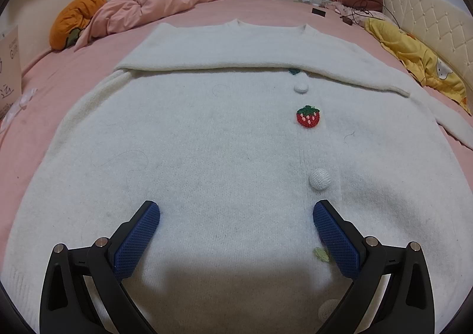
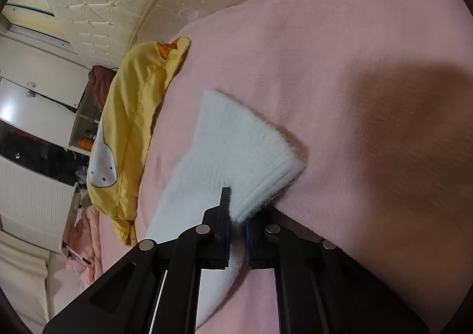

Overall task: Fold clothes
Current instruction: 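Grasp the other sleeve cuff with the right gripper, then fold the held sleeve across the cardigan body with the right gripper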

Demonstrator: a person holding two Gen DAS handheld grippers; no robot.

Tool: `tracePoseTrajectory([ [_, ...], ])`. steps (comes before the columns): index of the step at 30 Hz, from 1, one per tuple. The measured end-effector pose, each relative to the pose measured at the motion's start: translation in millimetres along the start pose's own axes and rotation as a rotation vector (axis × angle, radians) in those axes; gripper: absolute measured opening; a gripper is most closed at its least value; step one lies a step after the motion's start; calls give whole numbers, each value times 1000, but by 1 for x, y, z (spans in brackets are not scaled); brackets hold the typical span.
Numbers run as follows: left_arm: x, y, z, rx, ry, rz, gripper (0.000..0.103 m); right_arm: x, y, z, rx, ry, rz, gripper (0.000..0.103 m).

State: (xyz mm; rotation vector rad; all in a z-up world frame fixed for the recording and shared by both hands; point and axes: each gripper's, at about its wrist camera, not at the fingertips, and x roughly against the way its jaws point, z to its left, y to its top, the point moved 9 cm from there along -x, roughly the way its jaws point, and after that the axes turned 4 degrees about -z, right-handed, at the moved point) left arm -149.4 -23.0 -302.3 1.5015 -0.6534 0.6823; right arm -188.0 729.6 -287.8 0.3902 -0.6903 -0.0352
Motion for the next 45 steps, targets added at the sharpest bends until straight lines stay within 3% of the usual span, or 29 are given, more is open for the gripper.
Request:
tracePoseTrajectory([
  [7,0,0,0,0,0,0,103,9,-1,21,98,-38,-6,7],
  [10,0,0,0,0,1,-1,103,18,-10,45,209,-42,-22,7],
  [14,0,1,1,1,-3,-4,103,33,-52,108,441,3,-7,7],
  [19,1,2,2,4,-8,-12,103,39,-133,202,616,118,63,7],
  [25,1,1,3,9,-17,-19,103,45,-269,314,810,245,180,7],
  [35,5,0,5,38,-55,-51,103,64,-491,441,1021,425,404,7],
  [40,2,1,6,42,-59,-51,103,63,-595,474,1109,479,514,7],
  [43,2,2,6,44,-58,-50,103,50,-649,476,1173,454,550,7],
  [45,1,2,6,54,-64,-49,103,41,-667,470,1191,426,573,7],
])
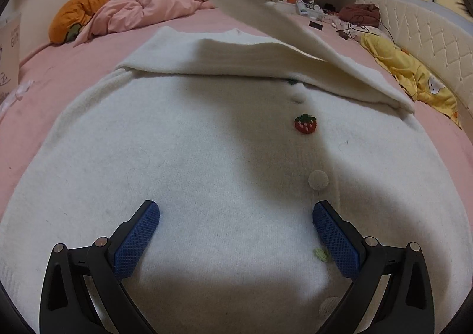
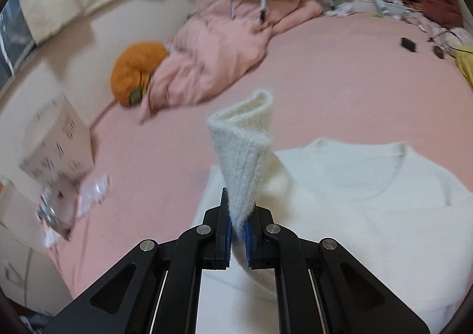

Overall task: Fold clothes
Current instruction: 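Fold the held sleeve across the cardigan body with the right gripper, then release the sleeve and smooth the folded cardigan with both grippers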

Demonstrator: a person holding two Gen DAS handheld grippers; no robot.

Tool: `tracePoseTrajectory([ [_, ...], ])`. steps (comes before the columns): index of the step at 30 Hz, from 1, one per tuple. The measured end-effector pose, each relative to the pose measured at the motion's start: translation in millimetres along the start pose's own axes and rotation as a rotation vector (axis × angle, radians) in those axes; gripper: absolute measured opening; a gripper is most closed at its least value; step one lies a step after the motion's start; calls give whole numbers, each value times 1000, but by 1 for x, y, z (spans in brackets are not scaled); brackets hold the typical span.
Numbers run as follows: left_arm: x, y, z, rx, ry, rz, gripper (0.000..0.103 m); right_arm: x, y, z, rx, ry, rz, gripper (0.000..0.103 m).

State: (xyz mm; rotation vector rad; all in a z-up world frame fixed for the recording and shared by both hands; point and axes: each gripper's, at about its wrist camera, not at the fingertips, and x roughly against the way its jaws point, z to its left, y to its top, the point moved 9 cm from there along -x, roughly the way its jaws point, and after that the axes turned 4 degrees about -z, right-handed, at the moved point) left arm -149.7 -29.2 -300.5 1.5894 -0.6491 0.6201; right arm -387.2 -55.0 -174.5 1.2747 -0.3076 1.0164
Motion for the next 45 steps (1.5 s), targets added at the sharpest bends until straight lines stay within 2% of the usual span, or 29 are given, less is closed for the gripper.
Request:
tracePoseTrajectory([
  [5,0,0,1,4,0,1,103,-52,-37,-12,-16,-48,158,7],
  [8,0,0,1,3,1,0,103,-71,-52,-11,47,-82,212,9],
  [11,-1,0,1,2,4,0,103,-84,-69,-3,124,-135,308,10],
  [13,0,0,1,-1,5,-1,103,-80,-66,6,180,-149,277,10],
  [15,0,0,1,0,2,0,103,-64,-50,14,175,-108,194,11],
  [17,0,0,2,3,0,-2,103,-42,-35,18,125,-31,107,14],
  [19,0,0,1,-1,5,-2,103,-30,-34,26,142,53,122,17],
  [21,0,-1,0,-1,6,-3,103,-29,-41,33,215,75,185,21],
  [22,0,-2,0,-1,5,-3,103,-31,-44,33,236,78,197,37],
  [23,0,-2,0,0,5,-3,103,-35,-46,33,246,66,193,62],
  [24,0,-2,0,1,4,-4,103,-37,-46,28,243,41,171,70],
  [25,0,-2,0,2,2,-4,103,-42,-47,23,232,18,152,75],
  [26,0,-2,0,2,1,-5,103,-46,-50,21,217,13,157,75],
  [28,1,-2,-1,3,0,-4,103,-48,-50,20,167,58,157,75],
  [31,3,-1,0,21,-23,-9,103,-9,-20,20,110,114,7,75],
  [33,4,1,3,51,-56,-2,103,20,-4,4,77,111,-73,75],
  [34,5,5,4,67,-82,12,103,37,3,-14,58,83,-112,75],
  [36,9,19,9,73,-102,28,103,66,8,-66,38,-59,-167,75],
  [37,13,32,15,72,-85,13,103,81,3,-105,39,-174,-177,75],
  [39,29,80,31,80,-70,-110,103,92,-16,-163,13,-313,-140,75],
  [40,34,103,34,80,-93,-163,103,93,-26,-182,-6,-345,-116,75],
  [41,31,135,34,64,-162,-199,103,92,-43,-207,-41,-382,-78,75],
  [43,7,169,26,24,-264,-157,103,89,-69,-234,-88,-383,-42,75],
  [45,-28,193,26,11,-277,-119,103,86,-95,-255,-139,-363,-41,75],
])
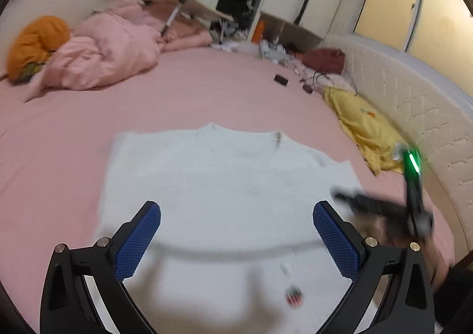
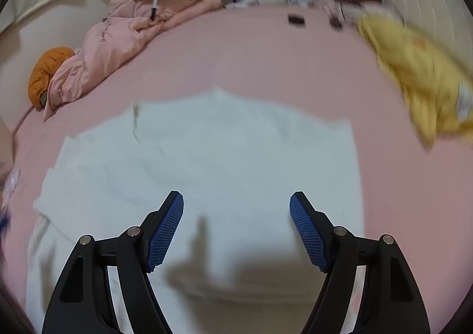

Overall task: Fold clothes
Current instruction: 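Release the sleeve and smooth the folded cardigan with both grippers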

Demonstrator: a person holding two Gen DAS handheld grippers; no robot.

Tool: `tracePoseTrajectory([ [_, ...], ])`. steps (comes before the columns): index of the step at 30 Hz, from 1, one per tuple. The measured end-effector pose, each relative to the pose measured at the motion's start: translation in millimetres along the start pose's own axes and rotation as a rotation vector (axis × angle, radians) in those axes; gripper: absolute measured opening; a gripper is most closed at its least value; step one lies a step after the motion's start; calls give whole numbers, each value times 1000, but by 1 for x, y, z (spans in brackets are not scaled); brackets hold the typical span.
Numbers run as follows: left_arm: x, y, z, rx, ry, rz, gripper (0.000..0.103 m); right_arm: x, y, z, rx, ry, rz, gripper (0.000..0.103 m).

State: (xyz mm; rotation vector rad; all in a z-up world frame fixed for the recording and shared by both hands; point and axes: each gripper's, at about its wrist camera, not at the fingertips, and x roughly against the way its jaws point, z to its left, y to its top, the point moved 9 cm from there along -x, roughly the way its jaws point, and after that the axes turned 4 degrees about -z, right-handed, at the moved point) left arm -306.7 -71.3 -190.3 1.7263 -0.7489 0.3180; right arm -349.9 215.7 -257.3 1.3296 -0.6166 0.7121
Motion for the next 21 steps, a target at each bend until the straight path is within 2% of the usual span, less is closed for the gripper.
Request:
tracePoseTrajectory([
  [1,-16,3,6,13,-7,17,103,-6,-12,-13,-3,-21,10,75],
  [3,-58,-8,25,69,-30,116,103,-6,-25,-21,70,-24,-54,74],
  [4,-79,-24,45,89,22,193,103,-5,-25,-25,66,-27,-65,73],
  [5,-92,-39,62,96,55,247,98,-4,-23,-28,39,-44,-70,73],
  [7,-90,-40,65,9,62,210,95,-1,-17,-53,-19,-180,-87,74],
  [8,-87,-38,63,-46,125,219,95,-1,-15,-69,-54,-258,-74,74],
  [9,-84,-34,61,-60,169,222,95,0,-11,-77,-93,-288,-63,74],
  [10,-80,-29,57,-63,186,207,95,2,-5,-77,-105,-278,-78,74],
  [11,-74,-18,50,-65,176,157,95,7,6,-63,-53,-260,-117,74],
  [12,-68,-5,40,-70,153,96,100,11,13,-47,10,-227,-144,74],
  [13,-68,1,36,-78,158,74,103,10,16,-34,54,-201,-154,75],
  [15,-90,-2,43,-74,190,139,103,1,21,2,169,-140,-154,75],
  [17,-115,-25,64,-36,239,247,103,-19,17,18,237,-138,-126,75],
  [18,-117,-31,71,-30,237,258,103,-34,12,18,244,-160,-88,75],
  [19,-112,-31,73,-51,215,224,103,-46,5,9,233,-178,-55,79],
  [20,-108,-31,74,-86,211,202,103,-48,4,-2,157,-134,-77,83],
  [21,-105,-32,76,-115,230,209,103,-44,3,-11,114,-134,-85,83],
])
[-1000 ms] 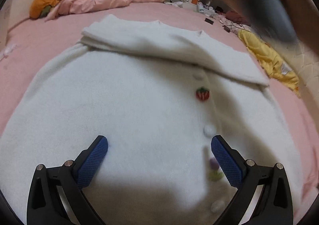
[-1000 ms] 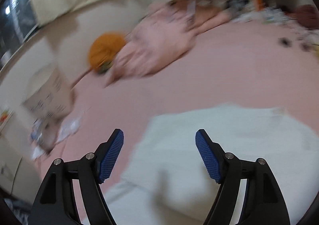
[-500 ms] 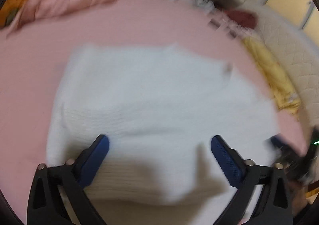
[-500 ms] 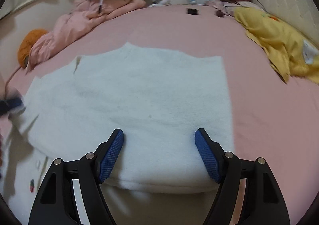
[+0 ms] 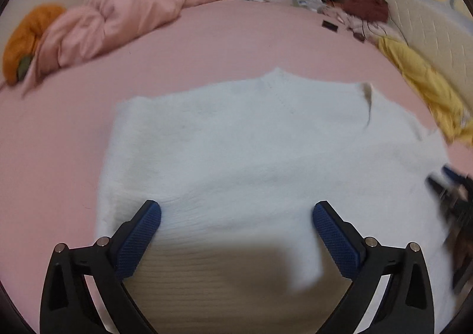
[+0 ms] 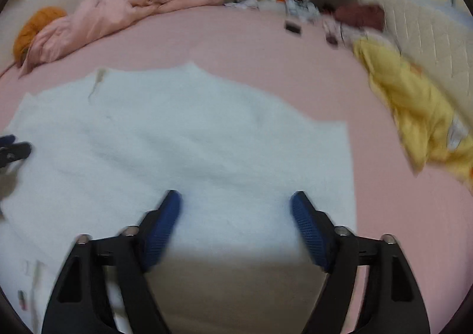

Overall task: Fold clothes
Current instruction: 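Release the sleeve and smooth the folded cardigan with both grippers, then grasp the cardigan hem with the left gripper while the right gripper grasps it too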

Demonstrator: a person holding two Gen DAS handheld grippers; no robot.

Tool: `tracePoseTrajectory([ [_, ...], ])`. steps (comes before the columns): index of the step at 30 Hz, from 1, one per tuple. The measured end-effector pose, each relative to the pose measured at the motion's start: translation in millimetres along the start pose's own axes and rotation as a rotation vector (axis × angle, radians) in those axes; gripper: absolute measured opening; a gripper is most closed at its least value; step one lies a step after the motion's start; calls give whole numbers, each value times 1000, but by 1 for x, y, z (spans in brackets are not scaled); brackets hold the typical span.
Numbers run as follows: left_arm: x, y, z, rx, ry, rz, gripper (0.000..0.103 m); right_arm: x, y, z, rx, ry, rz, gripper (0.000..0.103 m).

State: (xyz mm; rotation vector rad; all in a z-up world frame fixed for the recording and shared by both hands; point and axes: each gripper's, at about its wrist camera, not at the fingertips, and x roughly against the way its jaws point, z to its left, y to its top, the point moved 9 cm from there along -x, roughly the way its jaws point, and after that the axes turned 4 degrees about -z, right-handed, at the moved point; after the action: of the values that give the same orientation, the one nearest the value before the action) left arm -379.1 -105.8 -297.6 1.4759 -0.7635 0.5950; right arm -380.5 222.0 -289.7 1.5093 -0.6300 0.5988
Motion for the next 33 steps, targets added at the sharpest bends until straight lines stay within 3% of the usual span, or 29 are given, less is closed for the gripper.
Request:
tracePoseTrajectory([
  [2,7,1,8,5,37,0,103,9,4,-27,-88,-110,-8,83],
  [4,17,9,13,60,22,-33,103,18,13,-37,-93,-205,-42,83],
  [6,13,12,14,78,7,-38,103,23,25,-18,-44,-132,-85,83],
  [8,-9,1,22,61,32,25,103,19,27,0,15,-56,-69,83],
  [10,-11,0,25,30,17,-11,103,-2,8,-1,58,-91,20,84],
  [11,-11,1,25,32,11,-13,103,-3,6,-7,3,-65,5,90],
  [13,-10,0,25,29,7,-24,103,-6,2,-24,-111,-51,11,91],
  [16,-8,0,25,12,17,-15,103,-3,5,-20,-79,-75,29,92],
  [19,26,7,35,-4,97,-1,101,26,13,-17,-25,-110,15,92],
  [21,66,5,48,30,91,-36,101,67,16,-23,-46,-47,-49,92],
  [23,93,-10,62,74,85,-2,101,104,6,-31,-42,-16,-45,92],
  [25,123,-45,73,115,82,99,101,131,-15,-31,-49,8,-7,92],
  [28,159,-97,72,115,46,208,101,181,-69,-34,-90,64,111,92],
  [31,196,-145,69,136,3,260,101,218,-123,-40,-144,87,222,92],
  [33,211,-176,64,192,-72,314,101,231,-154,-44,-206,90,307,92],
])
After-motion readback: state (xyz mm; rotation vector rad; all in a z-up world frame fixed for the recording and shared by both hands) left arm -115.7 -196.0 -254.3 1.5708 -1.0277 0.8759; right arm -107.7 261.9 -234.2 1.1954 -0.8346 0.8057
